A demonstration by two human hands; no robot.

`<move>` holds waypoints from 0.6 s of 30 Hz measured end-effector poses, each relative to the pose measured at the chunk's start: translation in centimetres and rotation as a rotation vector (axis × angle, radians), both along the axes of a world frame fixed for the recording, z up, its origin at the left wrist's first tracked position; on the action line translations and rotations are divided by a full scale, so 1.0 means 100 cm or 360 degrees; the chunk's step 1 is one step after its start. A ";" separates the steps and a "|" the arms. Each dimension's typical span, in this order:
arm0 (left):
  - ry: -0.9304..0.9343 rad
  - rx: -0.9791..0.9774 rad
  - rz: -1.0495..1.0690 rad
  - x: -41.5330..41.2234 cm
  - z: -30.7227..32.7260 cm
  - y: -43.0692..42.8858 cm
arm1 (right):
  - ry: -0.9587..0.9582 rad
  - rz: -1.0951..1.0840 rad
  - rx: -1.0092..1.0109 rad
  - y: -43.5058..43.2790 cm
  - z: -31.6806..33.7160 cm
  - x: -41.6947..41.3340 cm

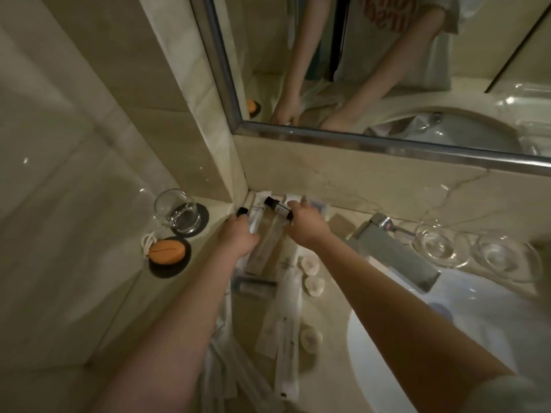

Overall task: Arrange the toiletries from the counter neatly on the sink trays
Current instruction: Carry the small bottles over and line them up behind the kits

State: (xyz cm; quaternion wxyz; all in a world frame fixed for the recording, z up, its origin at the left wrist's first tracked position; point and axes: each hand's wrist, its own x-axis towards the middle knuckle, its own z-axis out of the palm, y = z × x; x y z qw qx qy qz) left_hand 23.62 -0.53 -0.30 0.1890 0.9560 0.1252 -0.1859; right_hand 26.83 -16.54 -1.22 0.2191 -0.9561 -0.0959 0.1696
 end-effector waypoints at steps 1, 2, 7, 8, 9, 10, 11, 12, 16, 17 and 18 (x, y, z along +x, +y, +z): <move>0.0029 0.0013 -0.0010 0.005 -0.003 -0.001 | -0.0006 -0.0029 -0.0018 0.003 -0.004 0.006; 0.0050 0.0030 -0.0018 0.010 -0.006 -0.001 | -0.0016 -0.0055 -0.0032 0.006 -0.008 0.011; 0.0001 0.0200 -0.0016 0.025 -0.015 -0.005 | 0.0109 -0.0138 -0.0057 0.014 -0.029 0.030; -0.0042 0.0208 0.0019 0.027 -0.015 -0.006 | 0.0152 -0.0143 -0.0054 0.015 -0.033 0.032; -0.0084 0.0207 0.0057 0.029 -0.015 -0.007 | 0.0176 -0.0146 -0.0055 0.016 -0.037 0.034; -0.0119 0.0203 0.0082 0.030 -0.015 -0.008 | 0.0177 -0.0153 -0.0057 0.017 -0.041 0.036; -0.0135 0.0209 0.0095 0.031 -0.015 -0.009 | 0.0168 -0.0166 -0.0065 0.018 -0.043 0.037; -0.0137 0.0216 0.0107 0.032 -0.015 -0.010 | 0.0151 -0.0180 -0.0078 0.018 -0.045 0.037; -0.0081 0.0207 0.0197 0.031 -0.021 -0.013 | 0.0188 -0.0204 -0.0166 0.020 -0.047 0.039; -0.0082 0.0219 0.0199 0.031 -0.023 -0.013 | 0.0197 -0.0204 -0.0154 0.020 -0.047 0.039; -0.0097 0.0233 0.0186 0.031 -0.024 -0.013 | 0.0196 -0.0206 -0.0120 0.020 -0.048 0.039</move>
